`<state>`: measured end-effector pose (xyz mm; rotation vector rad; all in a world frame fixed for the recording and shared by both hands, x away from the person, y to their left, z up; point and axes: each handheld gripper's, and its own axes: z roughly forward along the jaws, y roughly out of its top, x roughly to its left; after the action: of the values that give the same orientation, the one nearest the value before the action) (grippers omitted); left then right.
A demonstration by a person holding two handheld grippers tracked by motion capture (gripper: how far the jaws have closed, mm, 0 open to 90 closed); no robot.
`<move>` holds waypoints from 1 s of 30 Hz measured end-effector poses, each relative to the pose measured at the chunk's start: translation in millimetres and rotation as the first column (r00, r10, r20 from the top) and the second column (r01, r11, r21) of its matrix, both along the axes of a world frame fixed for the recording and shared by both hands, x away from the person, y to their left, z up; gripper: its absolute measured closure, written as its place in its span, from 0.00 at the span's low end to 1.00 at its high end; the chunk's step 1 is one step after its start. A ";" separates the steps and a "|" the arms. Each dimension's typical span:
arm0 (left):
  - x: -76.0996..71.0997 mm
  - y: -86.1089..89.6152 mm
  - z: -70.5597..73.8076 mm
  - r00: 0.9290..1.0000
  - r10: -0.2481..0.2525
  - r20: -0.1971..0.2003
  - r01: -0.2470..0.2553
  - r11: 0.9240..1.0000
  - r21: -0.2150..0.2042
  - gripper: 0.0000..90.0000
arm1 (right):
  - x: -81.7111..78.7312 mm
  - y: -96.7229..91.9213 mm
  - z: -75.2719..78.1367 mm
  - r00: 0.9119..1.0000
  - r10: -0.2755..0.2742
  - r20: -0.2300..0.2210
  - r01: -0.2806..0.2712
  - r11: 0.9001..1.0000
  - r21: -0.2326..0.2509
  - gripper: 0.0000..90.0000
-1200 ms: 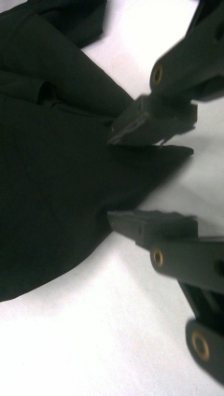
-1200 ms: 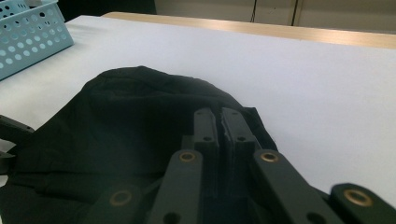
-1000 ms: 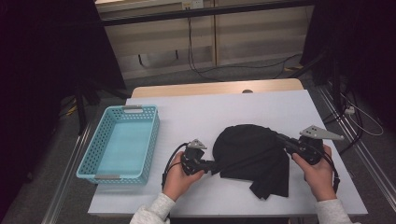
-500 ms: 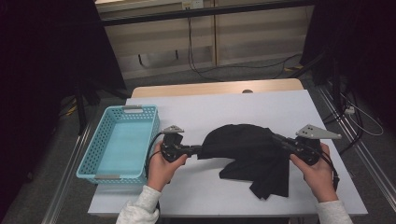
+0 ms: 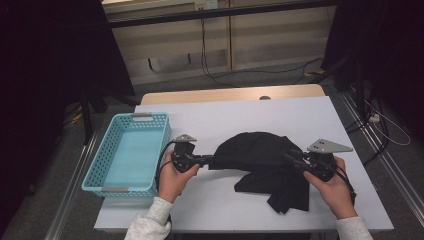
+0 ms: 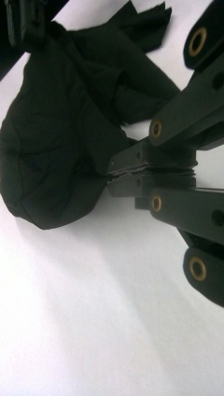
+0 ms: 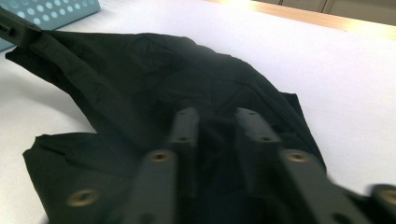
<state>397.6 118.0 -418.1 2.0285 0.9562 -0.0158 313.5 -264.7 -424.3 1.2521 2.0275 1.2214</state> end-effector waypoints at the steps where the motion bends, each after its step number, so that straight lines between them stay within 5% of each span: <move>1: 0.6 -0.1 -0.8 1.000 0.006 -0.002 -0.006 1.000 0.000 0.98 | -0.7 1.5 -1.0 1.000 0.003 0.000 -0.003 1.000 -0.005 0.68; 9: 6.4 2.2 -5.5 1.000 0.026 -0.011 -0.025 1.000 0.019 0.98 | -5.8 13.0 -3.8 0.999 0.046 -0.009 -0.047 0.998 -0.030 0.38; 16: 10.8 8.9 -7.0 0.998 0.055 -0.017 -0.054 0.998 0.030 0.98 | -12.3 9.4 -7.3 0.999 0.048 -0.020 -0.050 0.993 -0.104 0.34; 20: 12.0 11.1 -5.2 0.998 0.062 -0.012 -0.062 0.998 0.026 0.98 | -13.1 5.7 -16.4 0.998 0.028 -0.056 -0.037 0.984 -0.172 0.42; 24: 12.9 11.2 -7.4 0.998 0.066 -0.022 -0.065 0.998 0.024 0.98 | -12.9 0.7 -19.0 0.997 0.019 -0.074 -0.031 0.986 -0.165 0.73; 27: 11.6 7.4 -11.1 0.998 0.053 -0.028 -0.052 0.998 0.043 0.98 | -11.9 -3.8 -20.7 0.994 0.011 -0.110 -0.029 0.986 -0.164 0.86; 30: 10.7 5.8 -11.5 0.998 0.050 -0.025 -0.049 0.998 0.044 0.98 | -12.8 -8.2 -17.3 0.995 -0.007 -0.095 -0.006 0.991 -0.137 0.94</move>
<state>408.3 123.8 -429.6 2.0476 1.0312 0.0050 300.8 -272.9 -441.6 1.2661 2.1393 1.0206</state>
